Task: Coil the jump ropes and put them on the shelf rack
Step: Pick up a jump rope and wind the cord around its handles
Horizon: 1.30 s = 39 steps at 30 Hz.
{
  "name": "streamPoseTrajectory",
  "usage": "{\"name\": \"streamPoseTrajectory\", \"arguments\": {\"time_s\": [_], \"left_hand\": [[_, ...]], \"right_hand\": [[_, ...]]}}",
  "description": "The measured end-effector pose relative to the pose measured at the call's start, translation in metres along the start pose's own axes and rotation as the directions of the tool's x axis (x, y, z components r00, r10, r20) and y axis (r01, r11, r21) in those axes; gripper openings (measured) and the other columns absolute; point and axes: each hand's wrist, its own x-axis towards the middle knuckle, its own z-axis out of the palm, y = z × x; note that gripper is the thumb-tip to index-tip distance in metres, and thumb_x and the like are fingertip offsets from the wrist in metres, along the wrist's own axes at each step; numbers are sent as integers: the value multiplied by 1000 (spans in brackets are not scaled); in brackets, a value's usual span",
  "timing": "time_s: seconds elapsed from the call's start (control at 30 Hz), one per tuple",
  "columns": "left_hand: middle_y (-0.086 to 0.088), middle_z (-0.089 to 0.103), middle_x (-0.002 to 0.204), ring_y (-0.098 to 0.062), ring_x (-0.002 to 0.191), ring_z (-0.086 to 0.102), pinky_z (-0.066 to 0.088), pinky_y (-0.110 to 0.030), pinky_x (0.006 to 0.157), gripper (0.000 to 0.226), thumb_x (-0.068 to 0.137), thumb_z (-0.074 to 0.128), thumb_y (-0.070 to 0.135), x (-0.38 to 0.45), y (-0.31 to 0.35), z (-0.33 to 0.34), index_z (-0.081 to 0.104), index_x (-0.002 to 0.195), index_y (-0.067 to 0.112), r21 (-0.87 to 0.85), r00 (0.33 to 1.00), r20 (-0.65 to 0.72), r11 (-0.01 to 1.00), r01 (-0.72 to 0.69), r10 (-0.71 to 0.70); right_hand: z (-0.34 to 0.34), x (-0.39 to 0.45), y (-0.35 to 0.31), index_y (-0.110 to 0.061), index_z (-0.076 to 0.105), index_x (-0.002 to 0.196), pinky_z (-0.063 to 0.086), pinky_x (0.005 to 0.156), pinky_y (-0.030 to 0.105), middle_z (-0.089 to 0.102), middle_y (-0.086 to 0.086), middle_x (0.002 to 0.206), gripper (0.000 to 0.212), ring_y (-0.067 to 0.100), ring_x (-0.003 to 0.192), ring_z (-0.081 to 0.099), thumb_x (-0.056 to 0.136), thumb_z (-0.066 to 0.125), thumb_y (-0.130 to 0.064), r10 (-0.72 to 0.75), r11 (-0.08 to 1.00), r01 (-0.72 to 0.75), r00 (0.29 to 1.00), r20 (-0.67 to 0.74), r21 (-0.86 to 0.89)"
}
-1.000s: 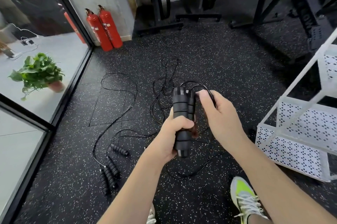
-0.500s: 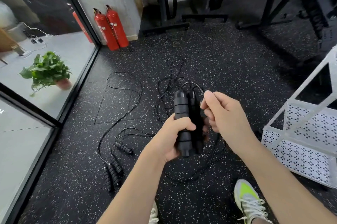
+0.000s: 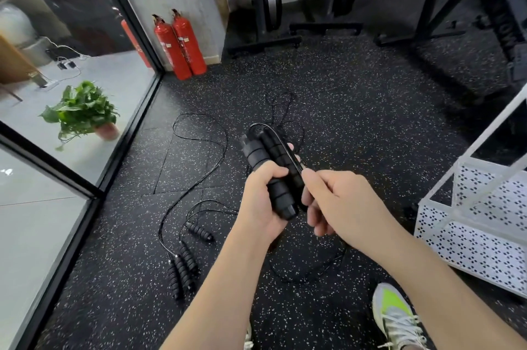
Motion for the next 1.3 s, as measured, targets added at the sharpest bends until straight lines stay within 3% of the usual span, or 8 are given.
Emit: {"name": "streamPoseTrajectory", "arguments": {"time_s": [0.43, 0.6, 0.77, 0.87, 0.97, 1.07, 1.13, 1.3], "left_hand": [[-8, 61, 87, -18, 72, 61, 55, -30, 69, 38, 79, 62, -2, -4, 10, 15, 55, 115, 6, -144, 959, -48, 948, -285, 281], [-10, 64, 89, -20, 75, 62, 55, -32, 73, 27, 88, 56, -10, -9, 10, 22, 56, 110, 6, -73, 924, -86, 922, -380, 374], [-15, 75, 100, -31, 98, 71, 55, -48, 96, 22, 91, 63, 0, -20, -15, 38, 68, 96, 21, 285, 872, -87, 851, -441, 481], [-4, 77, 95, -20, 89, 73, 58, -43, 83, 15, 87, 75, 13, -21, -26, 41, 72, 94, 25, 412, 893, -166, 852, -323, 419], [-9, 73, 99, -19, 88, 71, 58, -40, 80, 49, 72, 84, 29, -19, -22, 40, 65, 114, 13, 504, 903, -160, 820, -272, 398], [0, 62, 128, -5, 109, 66, 52, -20, 87, 99, 67, 95, 25, -25, -12, 34, 35, 145, 33, 591, 883, -141, 754, -287, 447], [9, 37, 152, 1, 135, 45, 40, -21, 107, 123, 64, 97, 31, -30, -3, 21, 12, 151, 48, 761, 819, -42, 549, -344, 572], [7, 25, 163, -16, 155, 12, 1, -50, 126, 115, 57, 87, 66, -29, -5, -7, 31, 154, 37, 819, 753, 505, -509, -264, 421]], "right_hand": [[31, -7, 9, -20, 64, 78, 38, 58, 20, 70, -2, 65, 54, 3, 53, 58, 105, 31, -51, -17, 992, 6, 996, -86, -124], [48, -4, 17, -34, 59, 92, 40, 63, 32, 69, -2, 79, 44, 12, 65, 57, 95, 34, -70, 83, 947, -26, 983, -166, 319], [45, 6, 7, -22, 76, 95, 38, 45, 21, 72, -3, 73, 53, 8, 54, 58, 98, 45, -64, 308, 735, -132, 939, -153, 665], [44, 14, 17, -9, 78, 91, 30, 43, 25, 59, 7, 64, 57, 16, 45, 46, 92, 57, -62, 379, 688, -171, 913, -149, 705], [35, 23, 27, 0, 64, 72, 24, 49, 34, 38, 5, 57, 61, 19, 44, 32, 86, 62, -60, 352, 752, -127, 907, -232, 646], [11, 30, 34, -18, 42, 58, 31, 57, 37, 40, -1, 52, 58, 20, 52, 38, 87, 53, -67, 241, 928, -95, 891, -386, 359], [-6, 29, 41, -13, 44, 59, 32, 56, 34, 49, -1, 53, 63, 23, 56, 46, 95, 46, -63, 134, 991, -121, 882, -452, 58], [-20, 30, 53, -18, 43, 61, 24, 47, 21, 48, -4, 53, 54, 10, 52, 46, 97, 44, -59, -131, 889, -75, 903, -408, -451]]}}
